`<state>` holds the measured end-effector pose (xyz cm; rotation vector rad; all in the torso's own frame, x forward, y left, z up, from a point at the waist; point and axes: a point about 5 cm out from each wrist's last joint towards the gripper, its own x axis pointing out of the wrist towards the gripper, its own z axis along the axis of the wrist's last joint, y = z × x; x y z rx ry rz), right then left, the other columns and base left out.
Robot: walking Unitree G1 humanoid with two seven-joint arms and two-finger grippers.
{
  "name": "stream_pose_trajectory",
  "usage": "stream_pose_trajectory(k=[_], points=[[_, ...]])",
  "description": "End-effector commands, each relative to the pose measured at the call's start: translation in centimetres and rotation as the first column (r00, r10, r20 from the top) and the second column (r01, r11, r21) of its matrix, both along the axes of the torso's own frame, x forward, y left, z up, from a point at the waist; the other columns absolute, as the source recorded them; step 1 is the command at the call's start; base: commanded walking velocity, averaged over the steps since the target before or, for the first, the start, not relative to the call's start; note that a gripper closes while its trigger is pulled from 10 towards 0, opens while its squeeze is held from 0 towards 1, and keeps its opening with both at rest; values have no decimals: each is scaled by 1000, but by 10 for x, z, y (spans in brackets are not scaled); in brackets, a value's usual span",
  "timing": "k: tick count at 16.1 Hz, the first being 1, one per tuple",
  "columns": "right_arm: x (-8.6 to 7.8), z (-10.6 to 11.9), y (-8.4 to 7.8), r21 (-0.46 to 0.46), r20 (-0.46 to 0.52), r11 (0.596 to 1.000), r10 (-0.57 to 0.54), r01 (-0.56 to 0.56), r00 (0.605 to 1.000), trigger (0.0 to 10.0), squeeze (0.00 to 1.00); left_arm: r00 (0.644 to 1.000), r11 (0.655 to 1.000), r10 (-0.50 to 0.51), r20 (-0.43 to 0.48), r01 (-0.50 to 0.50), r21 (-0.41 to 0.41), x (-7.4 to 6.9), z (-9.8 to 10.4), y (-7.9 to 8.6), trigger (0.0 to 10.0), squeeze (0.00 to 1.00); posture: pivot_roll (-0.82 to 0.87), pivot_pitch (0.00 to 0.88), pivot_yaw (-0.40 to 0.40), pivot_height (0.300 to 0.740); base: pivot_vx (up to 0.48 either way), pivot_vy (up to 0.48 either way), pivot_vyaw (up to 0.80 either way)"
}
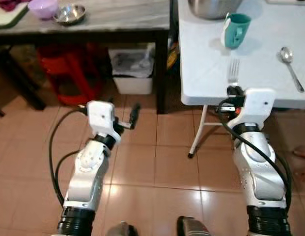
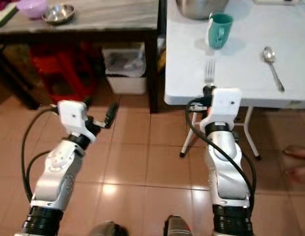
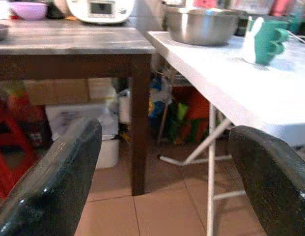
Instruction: Setting the table
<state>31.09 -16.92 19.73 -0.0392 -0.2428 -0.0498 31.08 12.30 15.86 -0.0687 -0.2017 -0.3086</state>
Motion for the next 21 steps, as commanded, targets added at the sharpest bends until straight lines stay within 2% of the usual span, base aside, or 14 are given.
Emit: stream_pose_trajectory(k=[1, 5, 21], points=[[-1, 2, 8, 5, 13, 1000, 27, -27, 1000, 10000, 0, 999, 999, 40, 13, -40, 13, -2, 0, 11, 10000, 0, -150, 211, 70, 740, 0, 0, 0], [-1, 3, 7, -4, 16, 1000, 26, -26, 1000, 10000, 0, 1000, 999, 5, 11, -5, -39, -5, 2, 10, 10000, 0, -151, 215, 69, 740, 86, 0, 0], [-2, 2, 10, -17, 17, 999, 36, -36, 999, 10000, 0, 1000, 998, -26, -3, 26, -50, -5, 1, 6, 10000, 0, -156, 216, 70, 740, 430, 0, 0]])
